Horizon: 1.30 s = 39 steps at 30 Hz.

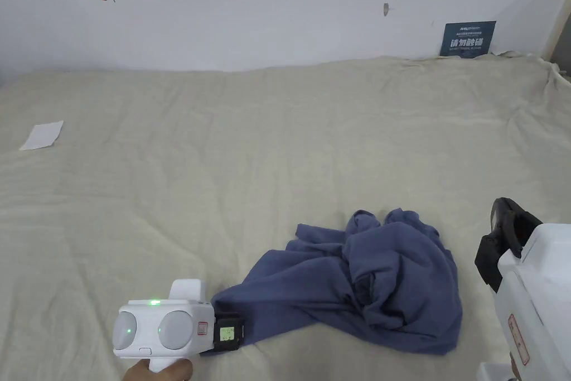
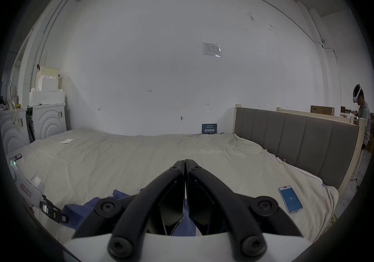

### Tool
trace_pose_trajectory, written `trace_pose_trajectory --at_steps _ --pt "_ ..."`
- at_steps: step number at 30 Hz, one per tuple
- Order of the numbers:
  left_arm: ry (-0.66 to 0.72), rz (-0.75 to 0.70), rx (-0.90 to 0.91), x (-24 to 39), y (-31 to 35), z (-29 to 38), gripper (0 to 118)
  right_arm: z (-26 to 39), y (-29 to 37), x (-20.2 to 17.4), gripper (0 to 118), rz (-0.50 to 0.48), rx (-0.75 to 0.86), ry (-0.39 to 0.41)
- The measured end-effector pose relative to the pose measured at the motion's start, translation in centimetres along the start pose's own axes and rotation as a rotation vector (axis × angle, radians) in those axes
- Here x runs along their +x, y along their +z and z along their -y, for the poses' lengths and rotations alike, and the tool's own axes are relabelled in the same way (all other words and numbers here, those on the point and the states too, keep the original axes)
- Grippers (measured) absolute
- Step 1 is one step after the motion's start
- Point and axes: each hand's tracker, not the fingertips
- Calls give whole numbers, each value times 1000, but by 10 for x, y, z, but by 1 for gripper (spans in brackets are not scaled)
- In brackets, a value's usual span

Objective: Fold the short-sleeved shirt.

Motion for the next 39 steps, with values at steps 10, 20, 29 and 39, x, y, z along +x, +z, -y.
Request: trace_pose_trajectory --at_steps 10,20,29,39 --pt "-28 -36 -41 5 -16 3 76 5 -5 2 0 -5 -12 3" --pt "-25 55 48 7 10 -4 2 3 -16 6 0 -9 -34 -5" --pt "-3 110 141 1 47 -22 1 -2 -119 12 0 -156 -315 22" --pt "5 116 142 -1 39 -31 1 39 -243 17 47 -203 -653 -90"
